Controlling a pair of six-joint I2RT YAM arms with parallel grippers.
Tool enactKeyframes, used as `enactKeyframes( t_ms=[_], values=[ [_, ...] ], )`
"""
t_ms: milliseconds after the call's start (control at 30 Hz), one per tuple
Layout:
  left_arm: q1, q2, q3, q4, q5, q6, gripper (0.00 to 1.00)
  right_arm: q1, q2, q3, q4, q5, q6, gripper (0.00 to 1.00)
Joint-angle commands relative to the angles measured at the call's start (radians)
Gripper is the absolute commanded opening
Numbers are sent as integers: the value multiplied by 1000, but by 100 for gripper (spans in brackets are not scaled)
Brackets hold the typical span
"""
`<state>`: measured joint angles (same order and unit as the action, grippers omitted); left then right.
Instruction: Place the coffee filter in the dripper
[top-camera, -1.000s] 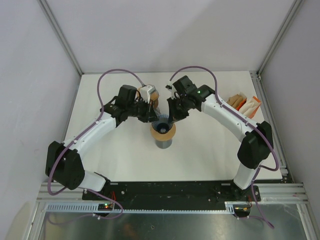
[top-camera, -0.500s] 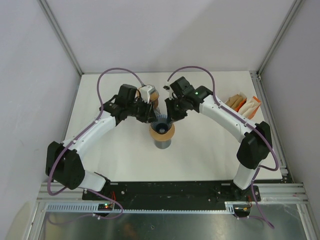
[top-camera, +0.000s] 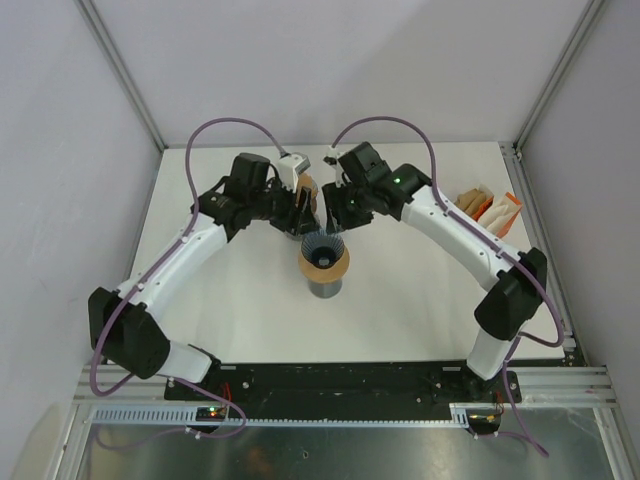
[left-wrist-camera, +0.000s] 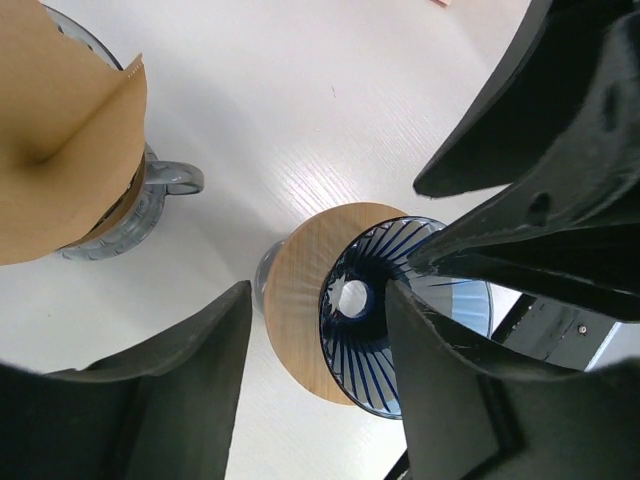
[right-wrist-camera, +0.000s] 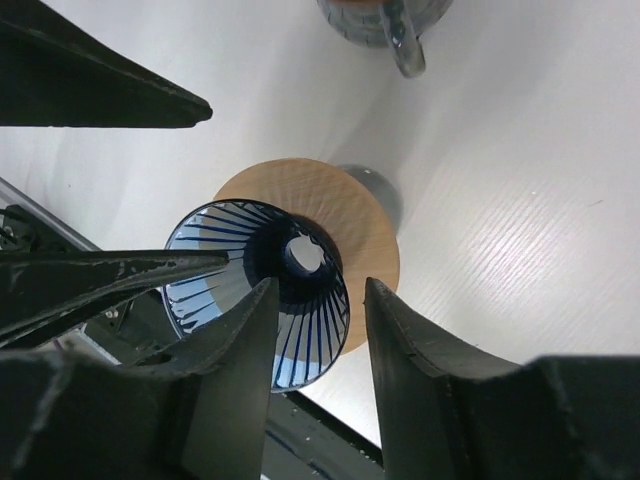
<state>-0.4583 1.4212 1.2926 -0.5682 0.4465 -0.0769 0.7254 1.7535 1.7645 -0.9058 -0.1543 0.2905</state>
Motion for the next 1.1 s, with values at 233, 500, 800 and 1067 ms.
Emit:
enactKeyframes(
  t_ms=[233,500,800,1067],
  values=[
    [42,-120,102,1,-75,154,74,-42,-296,-20,151,242,-133,53],
    [168,-164,114,9,-122,183,81,-289,-576,-417,388,398,-131,65],
    [267,-184,-47,93,-122,145,82,-479,-559,-590,419,617,-33,31],
    [327,-176,-72,103,-120,141,82,-562,-509,-678,543,651,-5,29]
  ],
)
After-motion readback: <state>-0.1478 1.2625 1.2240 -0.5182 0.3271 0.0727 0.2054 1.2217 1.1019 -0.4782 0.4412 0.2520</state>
